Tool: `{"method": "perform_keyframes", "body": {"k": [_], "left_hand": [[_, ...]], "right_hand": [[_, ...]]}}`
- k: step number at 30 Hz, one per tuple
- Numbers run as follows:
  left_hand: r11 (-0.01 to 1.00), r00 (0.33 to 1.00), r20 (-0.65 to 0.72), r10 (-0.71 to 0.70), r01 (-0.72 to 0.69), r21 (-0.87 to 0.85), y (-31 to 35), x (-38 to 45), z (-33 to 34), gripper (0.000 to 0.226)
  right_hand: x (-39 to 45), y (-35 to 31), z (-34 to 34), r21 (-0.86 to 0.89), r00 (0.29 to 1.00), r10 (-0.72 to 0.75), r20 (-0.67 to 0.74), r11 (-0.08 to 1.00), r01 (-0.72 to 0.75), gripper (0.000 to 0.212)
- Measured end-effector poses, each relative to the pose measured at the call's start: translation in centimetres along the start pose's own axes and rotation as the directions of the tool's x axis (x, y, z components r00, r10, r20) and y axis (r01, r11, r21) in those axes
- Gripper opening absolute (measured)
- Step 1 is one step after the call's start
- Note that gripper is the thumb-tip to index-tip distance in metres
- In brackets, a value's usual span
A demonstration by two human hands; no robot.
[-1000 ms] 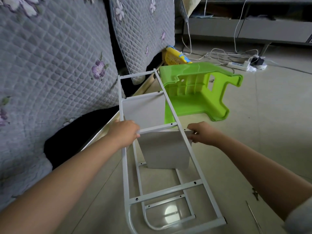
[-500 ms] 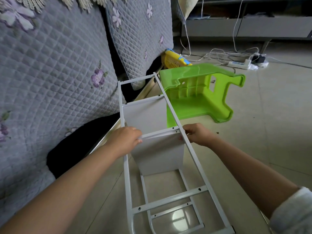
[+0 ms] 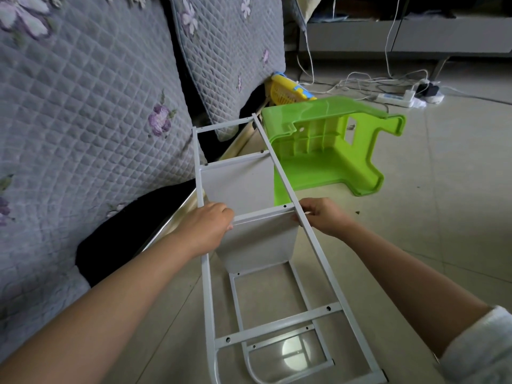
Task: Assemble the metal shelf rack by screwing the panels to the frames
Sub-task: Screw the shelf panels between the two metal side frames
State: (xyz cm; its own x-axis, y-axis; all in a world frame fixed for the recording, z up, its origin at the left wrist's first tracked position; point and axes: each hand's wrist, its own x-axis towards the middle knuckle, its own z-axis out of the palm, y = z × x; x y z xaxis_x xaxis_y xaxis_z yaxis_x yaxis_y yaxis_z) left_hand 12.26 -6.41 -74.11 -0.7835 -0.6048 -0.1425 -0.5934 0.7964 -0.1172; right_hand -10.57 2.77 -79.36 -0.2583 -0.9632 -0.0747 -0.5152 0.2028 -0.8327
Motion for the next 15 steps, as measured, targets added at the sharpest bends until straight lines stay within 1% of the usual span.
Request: {"method": "perform_keyframes", "body": {"k": [3,8,12,15], "left_hand": [[1.000,1.000,0.013,0.005,-0.005,-0.002,-0.15,0.03,-0.25,0.023],[1.000,0.999,0.032,-0.003,0.003,-0.001,-0.01,-0.11,-0.27,0.024],[1.000,1.000,0.013,-0.001,0.001,0.003,-0.04,-0.19,-0.21,0.023],[1.000,1.000,0.006,-0.002,0.002,0.006,-0.08,-0.10,-0.21,0.021]], "right_hand": [[-0.05,0.01,0.00,0.039,1.000,-0.017,-0.025,0.999,0.018,0.024],[-0.21,0.03,0.30,-0.029,0.997,-0.042,-0.057,0.999,0.041,0.024],[-0.07,-0.29,0.43,-0.052,0.996,-0.047,-0.070,0.998,0.044,0.021],[-0.06,-0.58,0.44,-0.045,0.997,-0.039,-0.067,0.998,0.036,0.024]]}}
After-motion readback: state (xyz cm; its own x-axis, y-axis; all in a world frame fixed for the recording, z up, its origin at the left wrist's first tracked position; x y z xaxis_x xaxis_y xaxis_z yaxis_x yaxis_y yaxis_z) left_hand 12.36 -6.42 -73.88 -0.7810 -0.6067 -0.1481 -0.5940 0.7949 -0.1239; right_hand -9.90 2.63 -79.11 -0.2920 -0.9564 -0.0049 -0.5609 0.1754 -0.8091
